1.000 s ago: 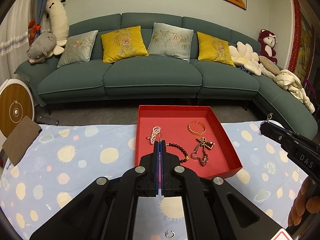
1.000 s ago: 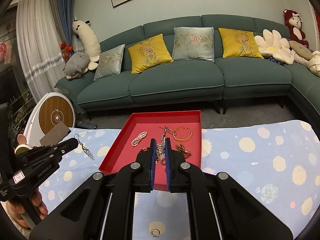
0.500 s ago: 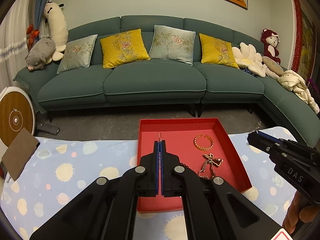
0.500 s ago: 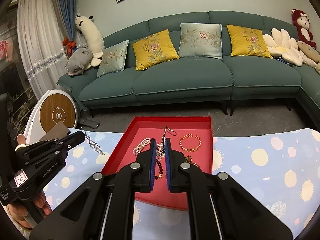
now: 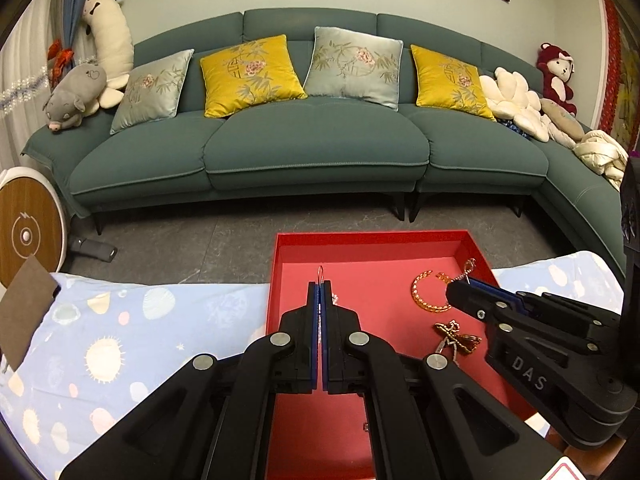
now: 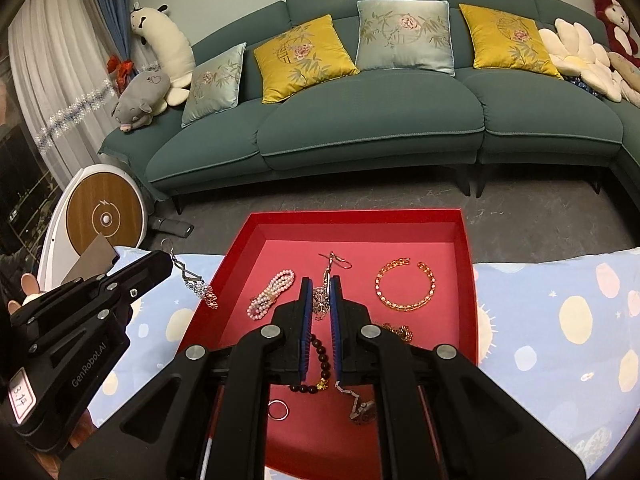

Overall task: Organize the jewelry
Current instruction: 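Open the right tool over the red box while the left tool releases the earring there, then withdraw both open tools back over the gold hoop earrings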

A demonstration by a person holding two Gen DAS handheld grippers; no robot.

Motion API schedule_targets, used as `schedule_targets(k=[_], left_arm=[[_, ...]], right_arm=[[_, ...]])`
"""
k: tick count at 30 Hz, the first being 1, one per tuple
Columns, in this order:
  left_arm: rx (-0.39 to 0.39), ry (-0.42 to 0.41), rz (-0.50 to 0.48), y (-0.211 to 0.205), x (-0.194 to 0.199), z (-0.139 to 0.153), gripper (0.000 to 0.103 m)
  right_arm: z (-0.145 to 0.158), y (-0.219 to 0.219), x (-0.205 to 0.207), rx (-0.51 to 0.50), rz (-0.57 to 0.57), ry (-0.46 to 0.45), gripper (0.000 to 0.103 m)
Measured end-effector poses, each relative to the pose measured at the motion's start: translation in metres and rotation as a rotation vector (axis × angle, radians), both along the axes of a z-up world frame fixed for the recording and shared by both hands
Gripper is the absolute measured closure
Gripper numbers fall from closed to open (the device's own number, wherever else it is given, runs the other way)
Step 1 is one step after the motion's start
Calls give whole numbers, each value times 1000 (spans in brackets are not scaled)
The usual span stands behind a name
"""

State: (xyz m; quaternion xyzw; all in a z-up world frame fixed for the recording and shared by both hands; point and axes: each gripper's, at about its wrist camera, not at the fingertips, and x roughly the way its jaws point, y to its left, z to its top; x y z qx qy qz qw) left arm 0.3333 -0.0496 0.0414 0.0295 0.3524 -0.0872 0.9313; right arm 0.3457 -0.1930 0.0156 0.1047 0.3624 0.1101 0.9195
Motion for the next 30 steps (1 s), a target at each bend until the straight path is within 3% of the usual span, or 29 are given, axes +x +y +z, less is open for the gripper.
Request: schedule_targets(k=[3,5,8,9,17,24,30], left_arm=[[3,30,17,1,9,-11,103],[-26,49,33,5,14,-16,95],[-68,76,65,12,19,-21,71],[-77,71,84,16,17,-20,62],[-139,29,100,47,-24,16,58],[-114,17,90,70,-104,48,54],[-56,47,84,78,-168,37,43]], right_arm=[[-10,4,12,-10,-11,19,94],[-14,4,16,-19,-28,22,87],[-13,1,15,-20,-67,-12,51],[-11,-1,12,-14,-76,-34,50],[33,-23,-32,7,-103,-135,49],[76,-42,-123,16,-107,-163,44],[77,-49,-197,35,-124,-123,44]])
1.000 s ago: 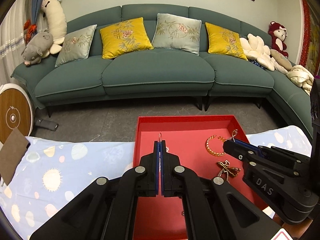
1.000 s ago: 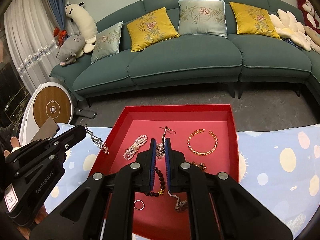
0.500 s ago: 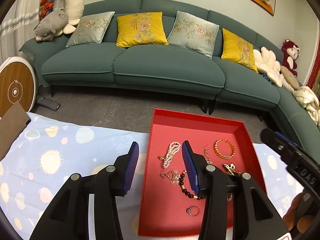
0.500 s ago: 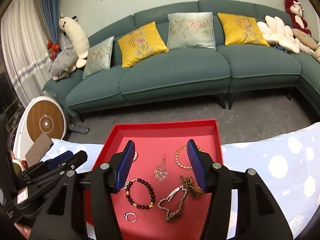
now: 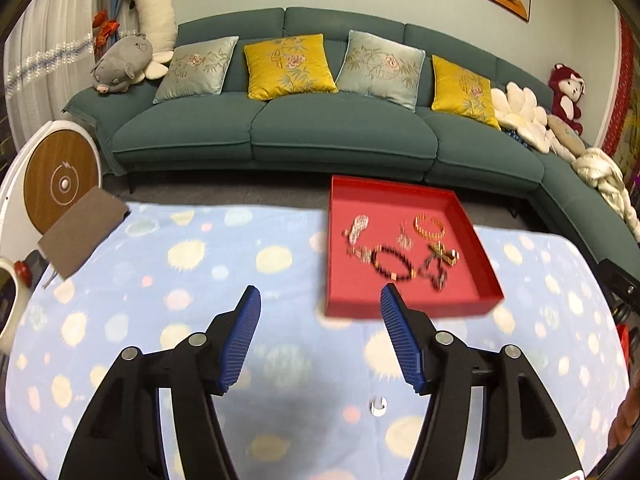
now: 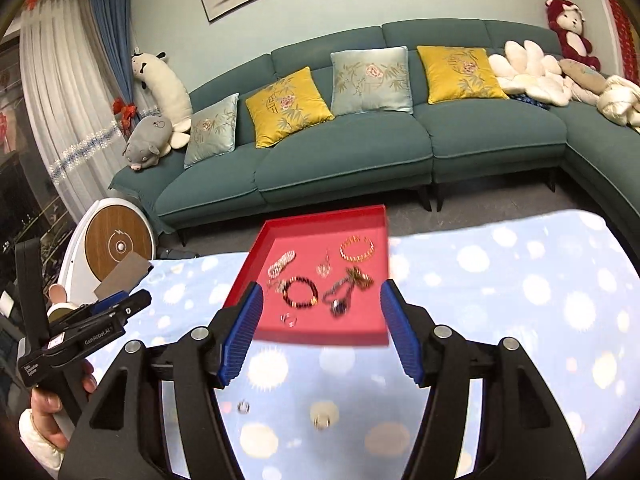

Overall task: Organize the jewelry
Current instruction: 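Withdraw both open tools back over the gold hoop earrings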

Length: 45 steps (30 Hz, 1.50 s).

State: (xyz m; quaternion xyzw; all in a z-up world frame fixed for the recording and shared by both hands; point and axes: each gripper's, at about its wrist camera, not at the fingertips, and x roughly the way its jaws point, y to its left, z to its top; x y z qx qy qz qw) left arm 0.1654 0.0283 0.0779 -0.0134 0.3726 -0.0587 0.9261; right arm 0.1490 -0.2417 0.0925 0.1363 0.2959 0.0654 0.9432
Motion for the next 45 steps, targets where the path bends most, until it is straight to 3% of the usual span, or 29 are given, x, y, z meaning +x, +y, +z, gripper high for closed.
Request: schedule_targets(k=[5,9,13,20,29,45], left_arm=[[16,73,6,-1,-32,-32,43],[34,133,-1,-7,-40,-64,43],[70,133,-6,-12,-41,-81,43],[83,152,-1,-15,-36,-93,43],[103,181,-24,-24,-33,-105,43],[37,209,31,1,-26,-106,41]], right_arm=[[-27,1,-35,43,-14,69,44],[-56,10,-47,-10,-23,115,44],[-80,27,-45,-70,11,157,44],[-108,46,-41,-147,44,189,44],[-121,54,-31,-186,53,211,44],[-152,76,-8,-244,110,262,47]])
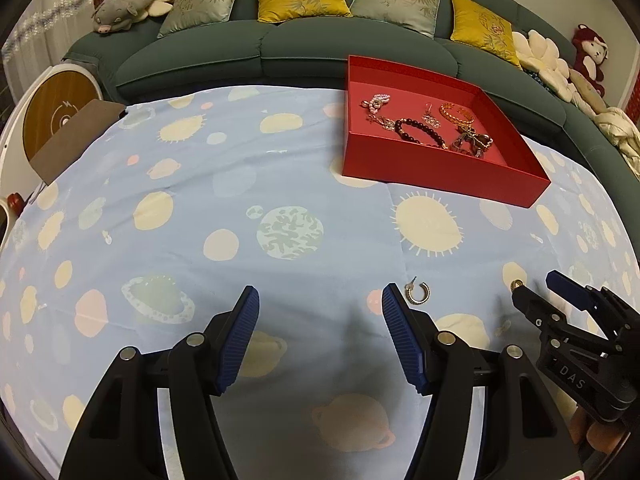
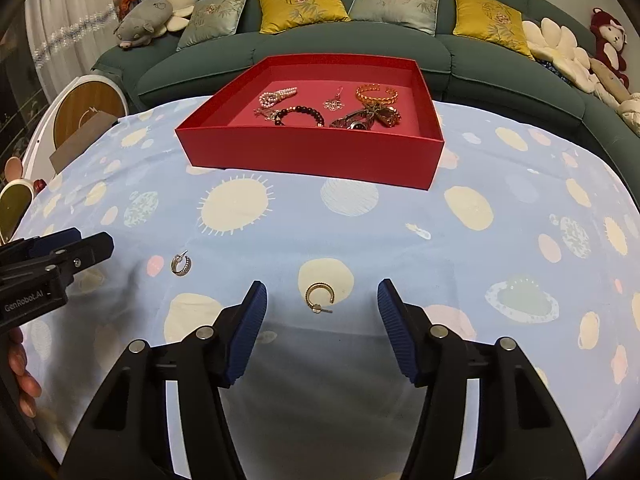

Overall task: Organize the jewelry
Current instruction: 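Withdraw both open tools back over the gold hoop earrings, then grasp a gold hoop earring with the right tool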

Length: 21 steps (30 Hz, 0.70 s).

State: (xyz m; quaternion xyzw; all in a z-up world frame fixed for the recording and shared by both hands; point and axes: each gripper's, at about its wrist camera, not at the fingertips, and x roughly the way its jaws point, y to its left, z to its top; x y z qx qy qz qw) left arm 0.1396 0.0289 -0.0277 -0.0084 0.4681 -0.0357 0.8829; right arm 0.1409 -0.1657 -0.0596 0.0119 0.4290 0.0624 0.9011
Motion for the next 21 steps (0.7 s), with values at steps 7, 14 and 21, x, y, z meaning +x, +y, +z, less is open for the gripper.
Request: schedule_targets(k=[7,14,21], left_arm=[[-11,5,-22,-1,-1,0,41],[-9,1,-58,-8,-3,-3,41],[-6,14,-90,-20,-2,-12,41]], right_arm=[[-13,5,9,-2,2,29,55],[-16,5,11,-20,-3,22,71],[-16,5,9,-34,4,19,87]])
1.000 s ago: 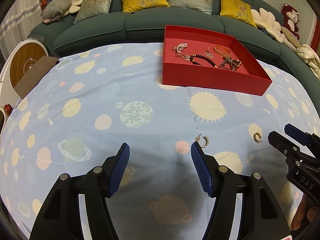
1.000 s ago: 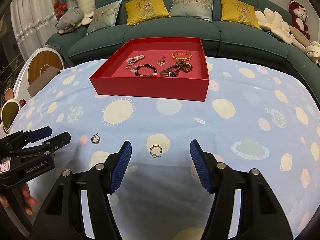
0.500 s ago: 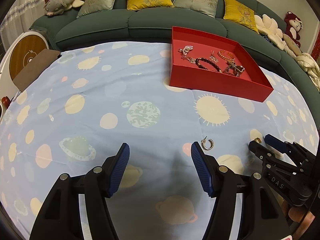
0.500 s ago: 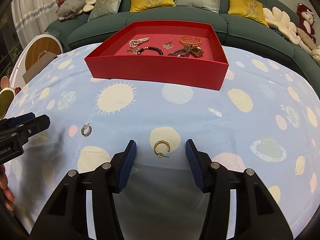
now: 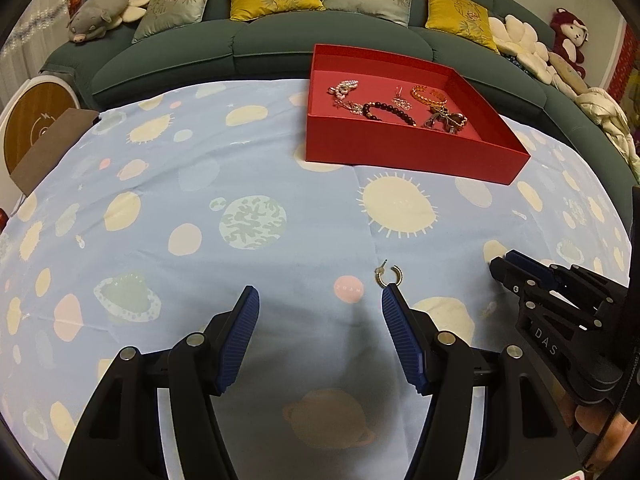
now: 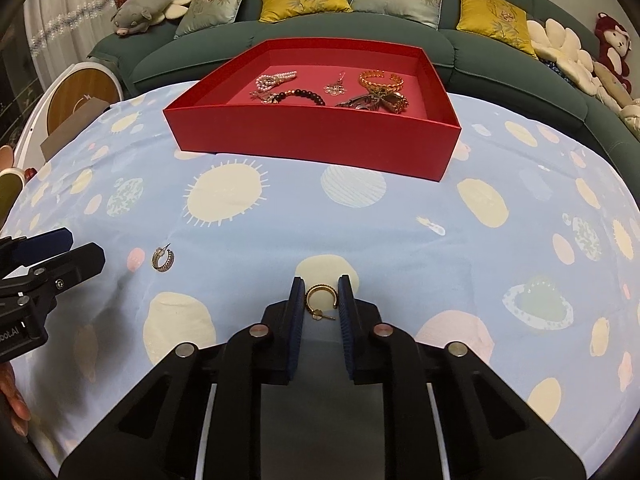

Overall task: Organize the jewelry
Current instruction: 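Grasp a gold hoop earring with the right tool, then grasp the other gold hoop earring with the left tool while the right tool holds its hoop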

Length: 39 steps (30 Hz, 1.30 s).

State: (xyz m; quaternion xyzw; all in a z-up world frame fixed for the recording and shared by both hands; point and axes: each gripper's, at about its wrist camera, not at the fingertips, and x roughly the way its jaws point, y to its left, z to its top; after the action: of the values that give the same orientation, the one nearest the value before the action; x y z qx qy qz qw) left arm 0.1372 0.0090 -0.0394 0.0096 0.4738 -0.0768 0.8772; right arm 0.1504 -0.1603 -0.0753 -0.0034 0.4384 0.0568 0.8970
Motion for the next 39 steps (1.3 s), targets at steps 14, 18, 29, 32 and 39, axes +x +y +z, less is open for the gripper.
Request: schedule_targets(k=[14,18,29,32,39], left_arm=[[-64,58,-42,-25,11,-19,41],[-43,36,-54,-33,14,-23,42],[35,-55,-65,-41,11,-27,76],[40,-58,-69,-42,11,-26,86],[19,-45,-73,-39,10,-24,88]], right_arm=[[11,-7,-14,40,9,-1,87],[13,-12,-16,46,1,-3,87],[17,-23,-20,62,-14,-9,87],[19,-24,-20,65,-15,-13,87],[22,-24,-19,71,-15,-21,87]])
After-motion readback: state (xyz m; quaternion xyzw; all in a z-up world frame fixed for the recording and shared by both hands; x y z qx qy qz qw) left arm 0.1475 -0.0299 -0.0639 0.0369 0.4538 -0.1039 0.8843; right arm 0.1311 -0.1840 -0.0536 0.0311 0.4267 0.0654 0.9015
